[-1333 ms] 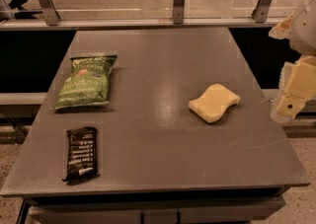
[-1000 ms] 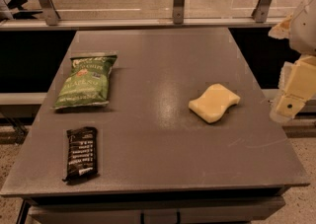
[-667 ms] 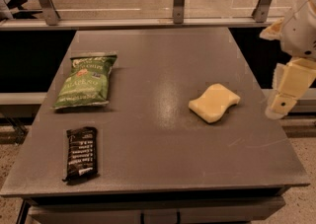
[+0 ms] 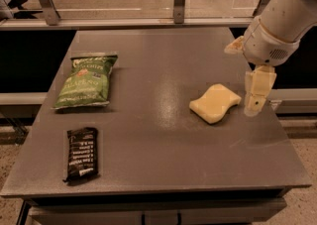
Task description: Pick sponge
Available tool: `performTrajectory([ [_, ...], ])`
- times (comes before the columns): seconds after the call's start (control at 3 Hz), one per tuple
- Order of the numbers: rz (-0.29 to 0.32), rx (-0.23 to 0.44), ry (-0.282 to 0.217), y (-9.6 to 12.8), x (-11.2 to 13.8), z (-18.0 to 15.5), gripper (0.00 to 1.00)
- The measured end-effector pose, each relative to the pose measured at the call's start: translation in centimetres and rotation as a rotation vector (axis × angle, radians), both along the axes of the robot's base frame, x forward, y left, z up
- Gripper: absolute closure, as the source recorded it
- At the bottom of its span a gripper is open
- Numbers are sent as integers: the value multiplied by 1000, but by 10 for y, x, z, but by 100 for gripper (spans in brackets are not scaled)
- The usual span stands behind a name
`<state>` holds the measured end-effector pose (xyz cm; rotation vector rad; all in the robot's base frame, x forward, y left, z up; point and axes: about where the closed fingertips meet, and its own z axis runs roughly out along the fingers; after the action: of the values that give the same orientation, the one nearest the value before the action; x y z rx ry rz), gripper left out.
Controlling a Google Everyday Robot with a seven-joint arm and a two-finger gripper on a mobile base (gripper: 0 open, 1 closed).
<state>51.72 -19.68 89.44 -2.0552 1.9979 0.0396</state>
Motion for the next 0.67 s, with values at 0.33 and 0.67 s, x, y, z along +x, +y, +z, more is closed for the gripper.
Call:
performTrajectory([
  [0.33, 76, 19, 46, 19, 9, -29, 0],
  [0.67, 136, 22, 70, 36, 10, -50, 17],
])
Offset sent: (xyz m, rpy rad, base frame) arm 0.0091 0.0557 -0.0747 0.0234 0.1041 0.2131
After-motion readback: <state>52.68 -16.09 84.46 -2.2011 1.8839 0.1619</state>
